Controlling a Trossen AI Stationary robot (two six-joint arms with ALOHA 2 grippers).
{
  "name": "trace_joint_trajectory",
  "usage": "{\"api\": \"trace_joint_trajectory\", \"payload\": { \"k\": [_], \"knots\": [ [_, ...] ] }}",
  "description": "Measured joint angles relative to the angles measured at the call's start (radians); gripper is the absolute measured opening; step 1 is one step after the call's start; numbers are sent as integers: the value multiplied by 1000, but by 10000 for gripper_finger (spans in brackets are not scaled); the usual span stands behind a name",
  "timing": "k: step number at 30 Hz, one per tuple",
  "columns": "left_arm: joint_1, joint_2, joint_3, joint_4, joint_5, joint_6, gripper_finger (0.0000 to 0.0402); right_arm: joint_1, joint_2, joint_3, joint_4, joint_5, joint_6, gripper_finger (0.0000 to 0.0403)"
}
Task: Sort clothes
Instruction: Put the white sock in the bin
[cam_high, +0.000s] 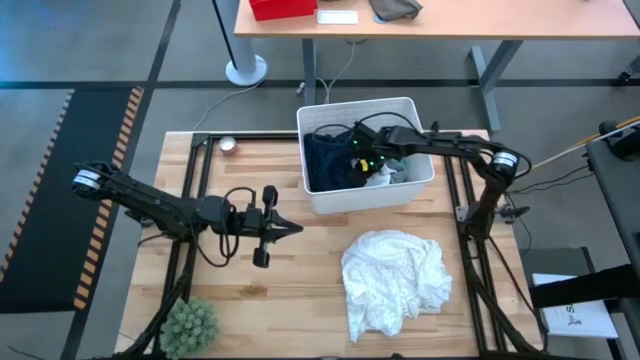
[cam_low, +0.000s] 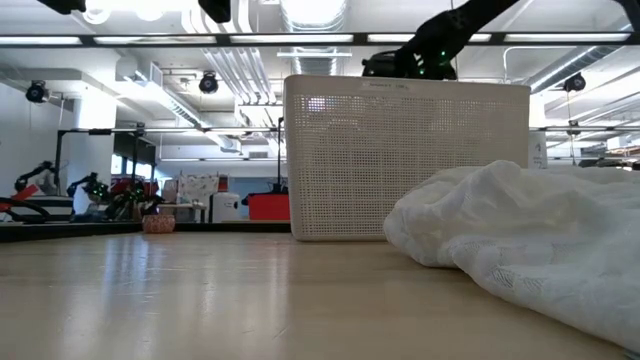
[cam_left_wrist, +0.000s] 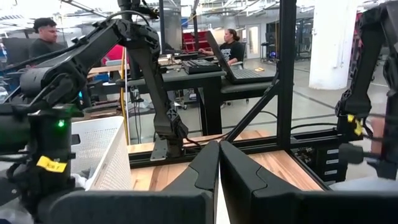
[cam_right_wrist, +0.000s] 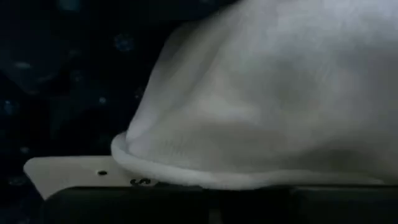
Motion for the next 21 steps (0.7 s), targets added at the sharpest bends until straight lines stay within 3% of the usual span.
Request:
{"api": "trace_joint_trajectory", "payload": {
  "k": [10, 21],
  "knots": [
    [0, 0, 0, -8, -1, -3, 0, 0, 50, 12, 23, -28, 24, 0],
    [0, 0, 0, -6, -1, -16, 0, 1, -120, 78, -28, -16, -10, 0]
  ]
}}
